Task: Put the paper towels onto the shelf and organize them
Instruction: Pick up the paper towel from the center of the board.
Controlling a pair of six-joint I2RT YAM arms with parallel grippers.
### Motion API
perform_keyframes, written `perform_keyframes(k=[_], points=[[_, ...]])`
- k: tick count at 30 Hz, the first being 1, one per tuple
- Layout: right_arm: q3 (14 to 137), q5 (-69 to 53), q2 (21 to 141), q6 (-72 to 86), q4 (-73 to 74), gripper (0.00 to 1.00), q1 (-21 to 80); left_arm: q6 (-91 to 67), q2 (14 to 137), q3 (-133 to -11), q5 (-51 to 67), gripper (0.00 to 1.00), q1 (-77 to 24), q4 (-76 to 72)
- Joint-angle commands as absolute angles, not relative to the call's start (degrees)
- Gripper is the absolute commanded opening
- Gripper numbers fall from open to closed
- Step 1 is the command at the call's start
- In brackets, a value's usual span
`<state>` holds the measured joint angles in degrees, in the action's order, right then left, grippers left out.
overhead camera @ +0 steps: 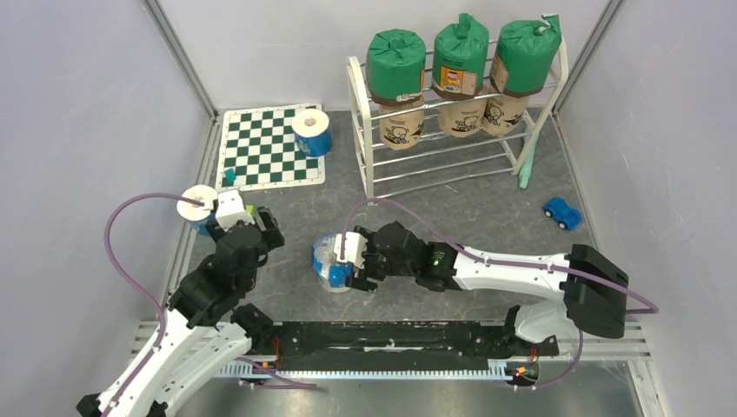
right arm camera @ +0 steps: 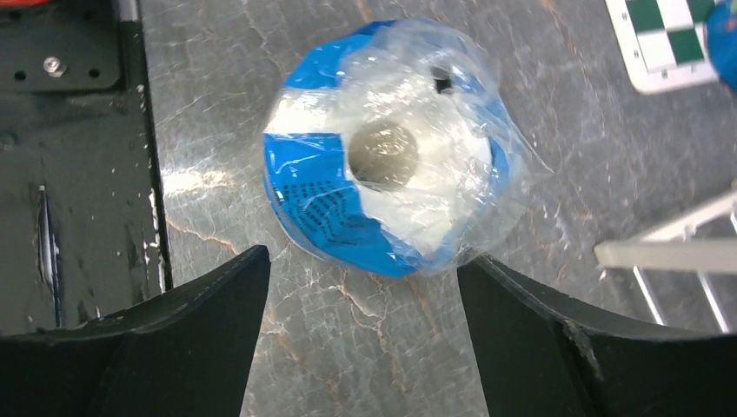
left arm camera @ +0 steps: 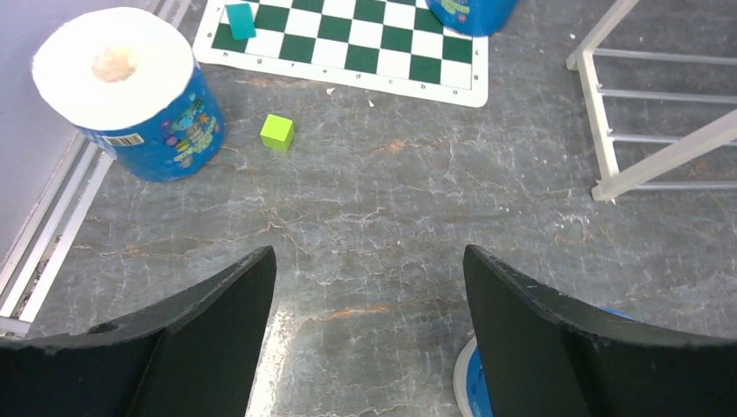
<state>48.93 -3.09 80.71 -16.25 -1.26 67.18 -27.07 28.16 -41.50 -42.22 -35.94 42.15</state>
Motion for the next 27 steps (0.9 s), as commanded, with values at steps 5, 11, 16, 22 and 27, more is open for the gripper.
perform_keyframes(k=[5,11,16,22,27], points=[[53.30,-17.44,83.87,-32.98,-0.89,0.79,67.46,-26.15,23.60,-40.63,-49.02,0.84,-34.91,39.90],[60.16,-18.51,92.07,-35.63,4.76,0.72,67.93,-26.38,20.53,-39.79,-49.44,0.84,-34.11,39.20],[64.08,-17.86,96.40,-36.38,8.07,0.68,68.34,-26.28,20.37,-39.77,-48.83,0.84,-33.58,39.11],[66.02,-14.18,100.41,-36.91,10.48,0.66,69.12,-26.02,19.96,-39.56,-48.09,0.84,-33.00,38.63],[68.33,-9.07,104.23,-37.98,13.29,0.65,70.58,-26.13,19.30,-39.59,-48.25,0.84,-32.53,38.67]])
